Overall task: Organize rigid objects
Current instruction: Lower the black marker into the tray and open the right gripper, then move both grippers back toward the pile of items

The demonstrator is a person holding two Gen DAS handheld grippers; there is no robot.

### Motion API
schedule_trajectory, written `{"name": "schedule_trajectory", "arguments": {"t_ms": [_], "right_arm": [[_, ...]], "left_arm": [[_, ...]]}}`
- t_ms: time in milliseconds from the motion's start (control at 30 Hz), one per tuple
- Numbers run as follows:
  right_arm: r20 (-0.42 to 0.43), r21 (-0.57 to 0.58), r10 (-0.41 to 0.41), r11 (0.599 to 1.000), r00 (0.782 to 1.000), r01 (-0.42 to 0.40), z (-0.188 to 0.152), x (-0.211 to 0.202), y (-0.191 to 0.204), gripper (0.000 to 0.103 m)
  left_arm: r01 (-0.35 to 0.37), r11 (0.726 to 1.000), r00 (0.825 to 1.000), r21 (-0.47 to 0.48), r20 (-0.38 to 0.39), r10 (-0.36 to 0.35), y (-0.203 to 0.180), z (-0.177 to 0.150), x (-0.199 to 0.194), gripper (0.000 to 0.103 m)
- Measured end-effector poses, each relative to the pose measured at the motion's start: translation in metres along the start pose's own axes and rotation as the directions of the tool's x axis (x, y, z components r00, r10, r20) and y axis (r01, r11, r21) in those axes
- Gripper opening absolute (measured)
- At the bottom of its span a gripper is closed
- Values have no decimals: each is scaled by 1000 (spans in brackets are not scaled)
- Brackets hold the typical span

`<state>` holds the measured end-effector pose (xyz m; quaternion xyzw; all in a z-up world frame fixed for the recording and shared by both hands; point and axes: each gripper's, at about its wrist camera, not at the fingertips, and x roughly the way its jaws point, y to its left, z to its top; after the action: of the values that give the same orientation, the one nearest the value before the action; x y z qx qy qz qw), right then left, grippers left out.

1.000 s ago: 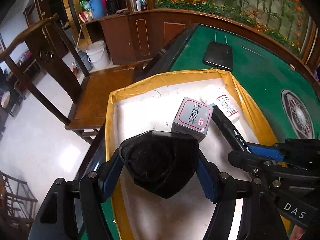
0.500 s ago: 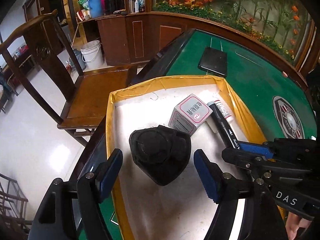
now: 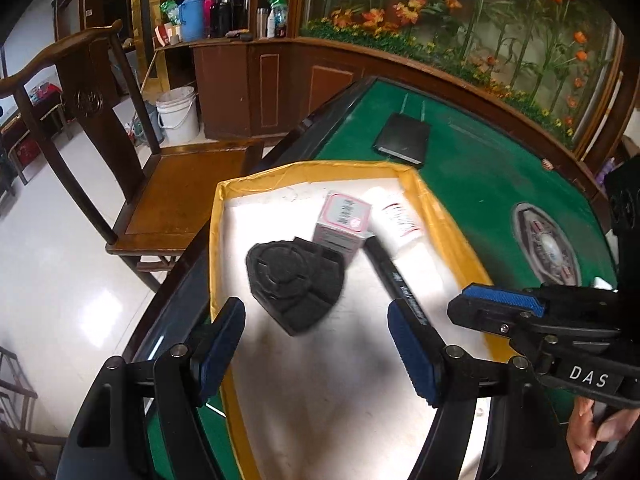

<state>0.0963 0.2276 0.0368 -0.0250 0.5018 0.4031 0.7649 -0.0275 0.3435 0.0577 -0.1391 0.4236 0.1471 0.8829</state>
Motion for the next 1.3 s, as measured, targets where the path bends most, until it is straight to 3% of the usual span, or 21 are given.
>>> {"name": "schedule_trajectory", "arguments": {"t_ms": [133,333,633,833,1100,1233,1300], "right_arm": [[41,23,47,999,998,-48,-18,-24,-7,28],[82,32,93,995,992,-96,-50,-55,-17,29],[136,63,125,989,983,-135,-90,-99,-50,29],[220,125,121,981,968,-150,-117,-145,-96,29],[375,294,-44,953,926,-74,-169,-221,-185,36],[399,464,-225,886,889,15,-185,-243,-236,36],[378,538,-350,836,857,104,-189,-249,-254,36]], "left_arm": [[39,999,999,12,32,-39,-15,-9,-18,79],[92,994,994,58,56,-95,-51,-30,-33,82],[142,977,988,157,34,-150,-115,-56,-39,82],[172,954,984,246,0,-177,-157,-71,-38,82],[232,902,973,364,-77,-220,-219,-91,-25,82],[276,885,961,374,-115,-252,-241,-102,-19,82],[307,878,952,368,-131,-278,-248,-108,-17,82]]}}
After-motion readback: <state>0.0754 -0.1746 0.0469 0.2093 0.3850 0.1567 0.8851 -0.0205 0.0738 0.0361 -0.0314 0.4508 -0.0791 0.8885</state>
